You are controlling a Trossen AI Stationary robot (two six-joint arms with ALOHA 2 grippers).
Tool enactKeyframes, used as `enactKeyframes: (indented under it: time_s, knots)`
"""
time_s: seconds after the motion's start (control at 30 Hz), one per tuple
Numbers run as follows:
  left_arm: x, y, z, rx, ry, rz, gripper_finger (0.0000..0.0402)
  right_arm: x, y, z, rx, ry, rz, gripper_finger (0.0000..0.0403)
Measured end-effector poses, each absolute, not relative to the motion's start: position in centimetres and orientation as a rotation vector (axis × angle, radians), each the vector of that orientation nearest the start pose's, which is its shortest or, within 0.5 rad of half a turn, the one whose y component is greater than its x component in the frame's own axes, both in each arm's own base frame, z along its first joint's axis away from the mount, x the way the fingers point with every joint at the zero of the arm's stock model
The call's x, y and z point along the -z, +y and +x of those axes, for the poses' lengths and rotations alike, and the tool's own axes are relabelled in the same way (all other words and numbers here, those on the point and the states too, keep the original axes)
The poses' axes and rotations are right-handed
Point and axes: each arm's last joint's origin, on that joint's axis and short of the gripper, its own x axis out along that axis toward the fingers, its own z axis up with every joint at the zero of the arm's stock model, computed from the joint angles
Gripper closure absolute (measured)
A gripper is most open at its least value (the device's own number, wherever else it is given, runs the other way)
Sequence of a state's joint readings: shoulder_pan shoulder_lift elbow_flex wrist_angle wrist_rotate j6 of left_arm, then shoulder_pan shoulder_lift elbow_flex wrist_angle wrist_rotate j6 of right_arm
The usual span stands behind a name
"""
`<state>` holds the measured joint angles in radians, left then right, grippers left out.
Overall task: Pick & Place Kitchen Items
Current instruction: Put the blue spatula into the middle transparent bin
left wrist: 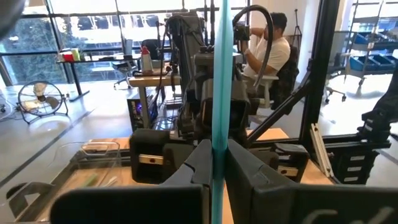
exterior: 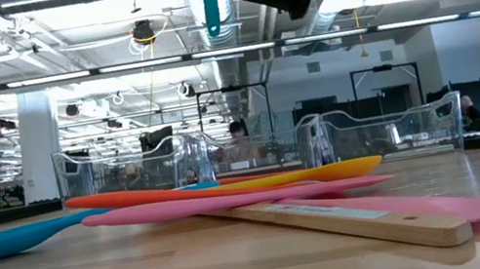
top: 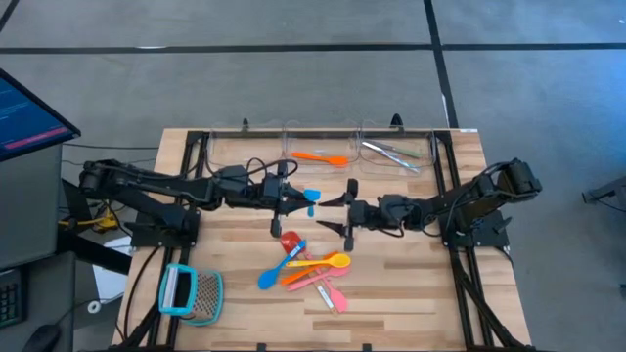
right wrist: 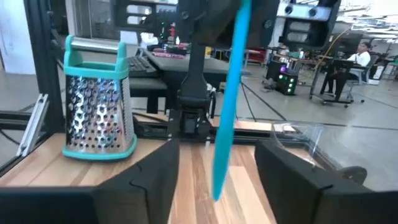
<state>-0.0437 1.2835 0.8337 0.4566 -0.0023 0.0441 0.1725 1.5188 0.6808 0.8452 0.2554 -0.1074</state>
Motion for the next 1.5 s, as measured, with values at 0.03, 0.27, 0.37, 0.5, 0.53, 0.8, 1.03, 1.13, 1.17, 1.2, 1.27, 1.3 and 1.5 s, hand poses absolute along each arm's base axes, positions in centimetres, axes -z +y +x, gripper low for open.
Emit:
enactKeyframes:
  time_s: [0.03,0.27,0.37,0.5,0.53,0.8,1.03,1.13,1.17,1.2,1.27,1.3,1.5]
  knots:
    - [-30.5,-1.3,28.8,0.041,-0.009,0.036,0.0396,-22.7,4.5,30.8,0.084,-0.008,-0.105,0.019]
    - [-29.7,-1.3,30.0,0.041,-0.028,0.019,0.0396,-23.0,4.4,32.5,0.041,-0.02,-0.102,0.0195]
    - [-29.3,-1.3,30.3,0.032,-0.025,0.017,0.0396,-22.3,4.3,33.1,0.058,0.01,-0.108,0.0212]
    - [-29.5,-1.3,30.2,0.032,-0.034,0.017,0.0396,-21.8,4.4,33.3,0.061,0.024,-0.109,0.0245]
    - [-29.5,-1.3,30.2,0.032,-0.037,0.017,0.0396,-21.8,4.4,33.3,0.061,0.023,-0.108,0.0254]
    - [-29.6,-1.3,30.1,0.032,-0.038,0.016,0.0396,-22.2,4.4,33.1,0.061,0.006,-0.106,0.0318]
    - [-29.5,-1.3,30.1,0.032,-0.027,0.017,0.0396,-22.2,4.3,33.1,0.063,0.007,-0.106,0.0345]
    - [-29.4,-1.3,30.1,0.031,-0.022,0.021,0.0396,-22.2,4.3,33.1,0.075,0.002,-0.113,0.0366]
    - [-29.4,-1.3,30.1,0.031,-0.022,0.025,0.0396,-22.3,4.2,33.1,0.089,0.002,-0.123,0.0375]
    - [-29.4,-1.3,30.1,0.03,-0.022,0.026,0.0396,-22.3,4.2,33.1,0.108,0.003,-0.133,0.0382]
    - [-29.4,-1.2,30.2,0.024,-0.021,0.026,0.0396,-22.3,4.1,33.1,0.135,0.006,-0.15,0.0382]
    - [-29.4,-1.1,30.2,0.021,-0.022,0.026,0.0396,-22.3,4.1,33.1,0.14,0.005,-0.151,0.0382]
    - [-29.4,-0.7,30.2,0.01,-0.021,0.025,0.0396,-22.3,4.1,33.1,0.144,0.004,-0.151,0.0382]
